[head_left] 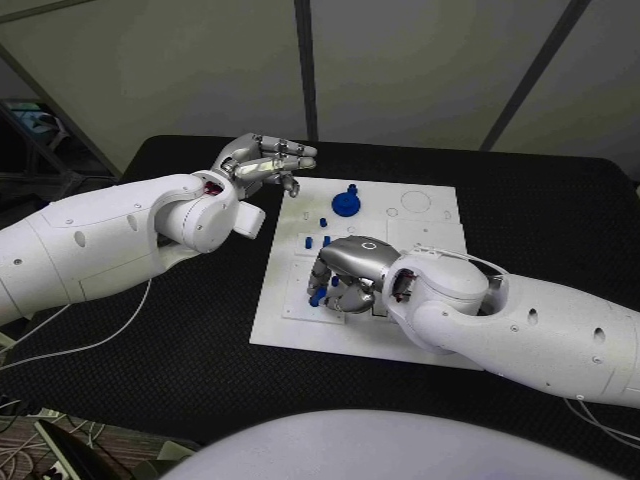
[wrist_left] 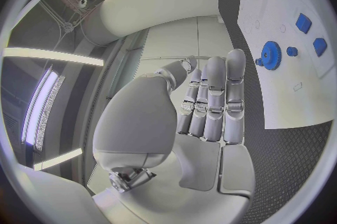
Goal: Assemble the parts on the task board
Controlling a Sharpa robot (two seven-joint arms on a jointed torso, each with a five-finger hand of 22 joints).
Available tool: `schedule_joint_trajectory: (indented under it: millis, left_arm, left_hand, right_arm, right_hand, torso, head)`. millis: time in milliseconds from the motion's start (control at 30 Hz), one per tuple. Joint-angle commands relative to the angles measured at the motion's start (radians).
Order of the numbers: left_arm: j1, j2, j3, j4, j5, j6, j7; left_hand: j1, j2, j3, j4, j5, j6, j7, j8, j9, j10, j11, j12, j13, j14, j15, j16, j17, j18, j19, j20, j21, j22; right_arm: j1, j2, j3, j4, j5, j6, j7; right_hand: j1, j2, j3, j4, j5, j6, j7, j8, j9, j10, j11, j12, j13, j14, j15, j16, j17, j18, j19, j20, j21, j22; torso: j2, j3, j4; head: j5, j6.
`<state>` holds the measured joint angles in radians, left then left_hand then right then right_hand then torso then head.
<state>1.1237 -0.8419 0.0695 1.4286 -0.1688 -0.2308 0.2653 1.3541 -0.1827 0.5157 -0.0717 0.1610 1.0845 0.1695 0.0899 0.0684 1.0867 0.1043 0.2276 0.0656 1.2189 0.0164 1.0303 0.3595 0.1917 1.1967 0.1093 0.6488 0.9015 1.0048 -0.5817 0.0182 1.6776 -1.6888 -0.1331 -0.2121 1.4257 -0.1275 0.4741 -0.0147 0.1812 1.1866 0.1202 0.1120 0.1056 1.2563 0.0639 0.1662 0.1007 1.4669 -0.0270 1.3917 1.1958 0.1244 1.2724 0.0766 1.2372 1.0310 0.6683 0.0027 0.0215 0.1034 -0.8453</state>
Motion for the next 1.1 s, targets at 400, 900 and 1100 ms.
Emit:
schedule_joint_trajectory:
  millis: [400,900,1100]
  left_arm:
    - [0.002,0.001,0.001,-0.001,0.001,0.013,0.000]
    - [0.002,-0.002,0.001,0.001,0.001,0.014,-0.002]
    - [0.002,-0.003,0.001,0.000,0.001,0.014,-0.002]
  left_hand:
    - [-0.004,0.008,0.004,0.000,0.003,0.002,0.002,-0.005,-0.002,-0.009,0.000,0.002,-0.001,-0.006,-0.002,-0.005,-0.002,-0.009,-0.007,0.000,-0.006,-0.001]
    - [-0.004,0.008,0.004,0.000,0.003,0.002,0.002,-0.005,-0.002,-0.009,0.000,0.002,-0.001,-0.006,-0.002,-0.005,-0.002,-0.009,-0.007,0.000,-0.006,-0.001]
    - [-0.004,0.008,0.004,0.000,0.003,0.002,0.002,-0.005,-0.002,-0.009,0.000,0.002,-0.001,-0.006,-0.002,-0.005,-0.002,-0.009,-0.007,0.000,-0.006,-0.001]
  right_arm:
    - [-0.002,0.008,-0.010,-0.005,-0.011,0.008,-0.004]
    - [-0.002,0.005,-0.010,0.002,-0.014,-0.017,0.002]
    - [-0.003,-0.008,-0.010,0.014,-0.016,-0.103,0.012]
  right_hand:
    - [-0.034,-0.019,-0.012,0.013,0.014,-0.139,0.039,-0.053,-0.032,-0.122,0.032,-0.071,-0.031,0.034,0.037,-0.006,-0.017,-0.006,-0.025,0.030,-0.023,-0.031]
    - [-0.059,-0.052,-0.041,0.022,0.016,-0.209,0.021,-0.051,-0.040,-0.189,0.040,-0.070,-0.036,0.026,0.044,-0.017,-0.041,0.002,-0.043,0.043,-0.048,-0.063]
    - [-0.059,-0.054,-0.073,0.025,0.011,-0.244,0.009,-0.050,-0.040,-0.230,0.046,-0.061,-0.035,0.023,0.049,-0.023,-0.054,0.008,-0.062,0.048,-0.075,-0.098]
  torso:
    - [-0.001,0.0002,0.0000]
    - [-0.001,-0.0001,0.0002]
    - [-0.001,0.0005,-0.0002]
  head:
    - [0.001,-0.001]
    - [0.000,-0.001]
    - [-0.001,0.002]
